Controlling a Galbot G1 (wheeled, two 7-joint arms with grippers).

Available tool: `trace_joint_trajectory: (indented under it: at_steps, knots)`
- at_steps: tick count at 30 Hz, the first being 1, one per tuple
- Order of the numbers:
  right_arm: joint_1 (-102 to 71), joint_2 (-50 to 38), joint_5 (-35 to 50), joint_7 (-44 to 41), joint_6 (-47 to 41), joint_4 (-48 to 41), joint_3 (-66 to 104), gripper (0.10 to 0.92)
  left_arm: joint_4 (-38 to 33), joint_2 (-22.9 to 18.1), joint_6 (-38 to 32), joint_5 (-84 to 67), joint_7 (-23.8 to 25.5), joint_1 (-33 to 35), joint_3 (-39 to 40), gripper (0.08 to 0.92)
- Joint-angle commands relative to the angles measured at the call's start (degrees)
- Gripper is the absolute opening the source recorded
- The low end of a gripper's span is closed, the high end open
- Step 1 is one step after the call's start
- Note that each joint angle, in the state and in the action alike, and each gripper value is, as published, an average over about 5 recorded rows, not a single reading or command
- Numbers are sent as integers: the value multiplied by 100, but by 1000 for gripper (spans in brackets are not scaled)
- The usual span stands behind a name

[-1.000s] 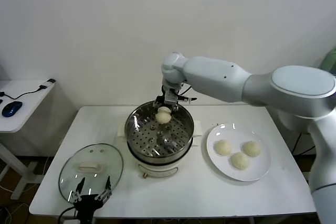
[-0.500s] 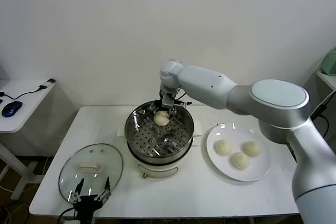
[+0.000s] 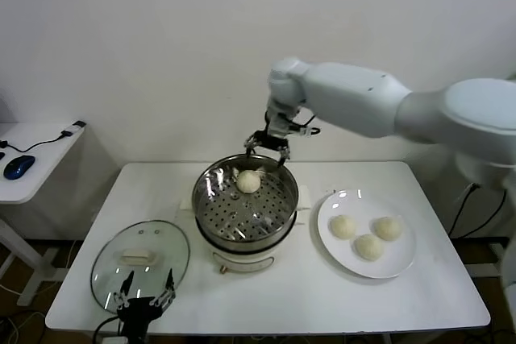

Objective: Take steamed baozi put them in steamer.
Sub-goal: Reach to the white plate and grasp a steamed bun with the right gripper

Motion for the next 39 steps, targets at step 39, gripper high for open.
trace_joint_trajectory:
  at_steps: [39]
  knots:
    - [-3445, -2106, 882, 1695, -4944, 406, 1335, 823, 111, -39, -5, 14, 4, 12, -48, 823]
